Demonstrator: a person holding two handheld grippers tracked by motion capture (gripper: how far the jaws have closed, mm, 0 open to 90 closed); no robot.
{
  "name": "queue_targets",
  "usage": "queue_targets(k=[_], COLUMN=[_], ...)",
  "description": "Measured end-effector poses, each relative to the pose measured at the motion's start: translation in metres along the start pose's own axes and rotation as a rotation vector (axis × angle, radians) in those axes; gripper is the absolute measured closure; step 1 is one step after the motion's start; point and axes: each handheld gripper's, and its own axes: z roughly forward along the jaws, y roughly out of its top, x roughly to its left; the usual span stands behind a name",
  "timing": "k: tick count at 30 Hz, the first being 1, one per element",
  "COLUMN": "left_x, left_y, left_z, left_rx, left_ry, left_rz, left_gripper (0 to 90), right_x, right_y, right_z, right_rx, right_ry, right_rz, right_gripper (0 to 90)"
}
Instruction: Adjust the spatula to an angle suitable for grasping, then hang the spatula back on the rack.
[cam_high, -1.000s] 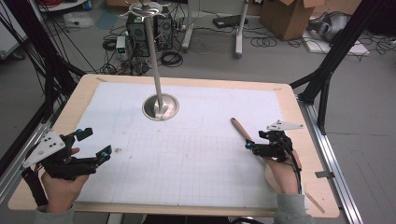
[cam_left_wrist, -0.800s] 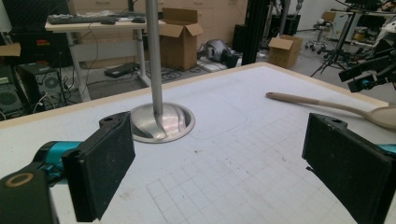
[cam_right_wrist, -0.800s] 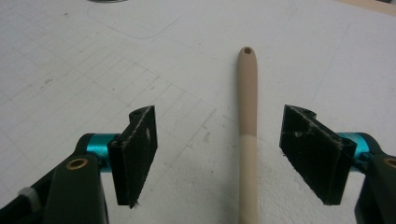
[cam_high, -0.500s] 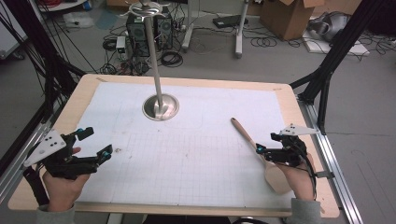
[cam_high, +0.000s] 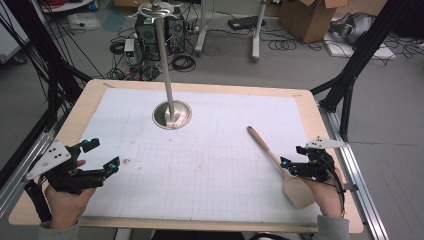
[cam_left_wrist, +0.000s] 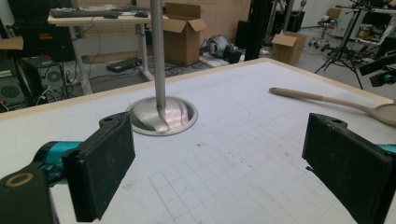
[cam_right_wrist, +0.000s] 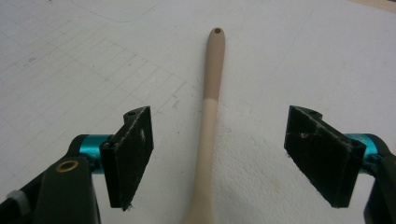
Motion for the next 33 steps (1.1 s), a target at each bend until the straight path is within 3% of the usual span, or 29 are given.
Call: queue_targets(k=[8, 16, 33], left_x=[-0.002, -0.004, -0.003], left_y=[-0.001, -0.001, -0.003], left_z=[0.001, -0.002, -0.002], left_rx=[0.009, 0.010, 0.004], left_ry=[-0.005, -0.001, 0.003], left_rz=[0.003, 0.007, 0.005], left_gripper=[9.7, 9.7, 9.7], right_x=[0.000, 0.002, 0.001], right_y=[-0.003, -0.002, 0.004], right_z=[-0.003, -0.004, 0.017], right_rx=[0.004, 0.005, 0.065], right_ry=[-0.003, 0.006, 0.010], right_rz=[0.001, -0.030, -0.037], right_gripper=[23.1, 23.1, 23.1])
